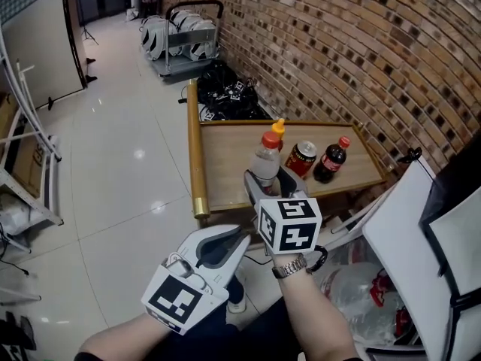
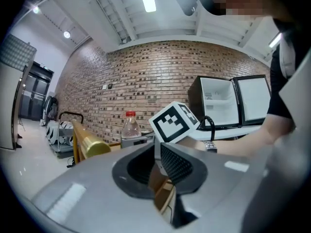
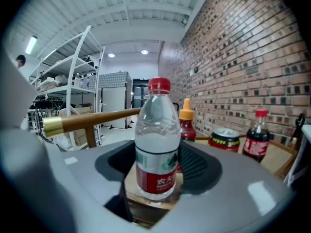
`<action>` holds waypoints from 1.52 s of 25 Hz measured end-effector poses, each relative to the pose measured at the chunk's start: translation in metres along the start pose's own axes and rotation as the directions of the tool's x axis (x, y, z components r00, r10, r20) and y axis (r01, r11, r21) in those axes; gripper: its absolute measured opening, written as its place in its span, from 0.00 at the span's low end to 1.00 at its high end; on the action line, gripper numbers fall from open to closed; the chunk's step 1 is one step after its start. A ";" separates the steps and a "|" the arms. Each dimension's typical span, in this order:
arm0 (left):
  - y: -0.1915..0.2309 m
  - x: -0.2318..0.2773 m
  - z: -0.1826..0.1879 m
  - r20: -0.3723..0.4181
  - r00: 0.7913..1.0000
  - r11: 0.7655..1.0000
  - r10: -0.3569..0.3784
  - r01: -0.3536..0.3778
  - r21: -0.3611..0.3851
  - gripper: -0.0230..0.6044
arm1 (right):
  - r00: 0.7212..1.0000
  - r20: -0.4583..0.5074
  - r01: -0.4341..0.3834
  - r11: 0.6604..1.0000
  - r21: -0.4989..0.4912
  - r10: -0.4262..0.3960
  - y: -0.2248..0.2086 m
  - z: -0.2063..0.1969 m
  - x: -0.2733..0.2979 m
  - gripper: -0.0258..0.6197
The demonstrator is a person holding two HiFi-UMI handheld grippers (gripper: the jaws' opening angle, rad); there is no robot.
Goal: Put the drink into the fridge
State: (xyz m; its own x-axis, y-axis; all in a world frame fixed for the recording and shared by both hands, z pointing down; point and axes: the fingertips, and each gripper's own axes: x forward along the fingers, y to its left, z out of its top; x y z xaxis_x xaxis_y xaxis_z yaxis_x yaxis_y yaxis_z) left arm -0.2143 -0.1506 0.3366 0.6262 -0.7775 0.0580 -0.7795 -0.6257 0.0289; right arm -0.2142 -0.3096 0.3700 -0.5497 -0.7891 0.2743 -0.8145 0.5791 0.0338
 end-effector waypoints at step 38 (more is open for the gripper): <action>-0.334 0.210 0.083 0.103 0.781 0.787 -0.617 0.606 0.119 0.06 | 0.700 0.195 0.679 0.725 0.116 -0.687 -0.339 0.043 -0.522 0.46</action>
State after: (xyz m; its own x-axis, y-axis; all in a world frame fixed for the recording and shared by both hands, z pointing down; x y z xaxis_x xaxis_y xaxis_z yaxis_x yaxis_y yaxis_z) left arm 0.1791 -0.1104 0.2565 0.9708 -0.2276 -0.0756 -0.2323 -0.9707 -0.0614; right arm 0.3409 -0.1029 0.1736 0.1390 -0.9901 -0.0189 -0.9851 -0.1402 0.0992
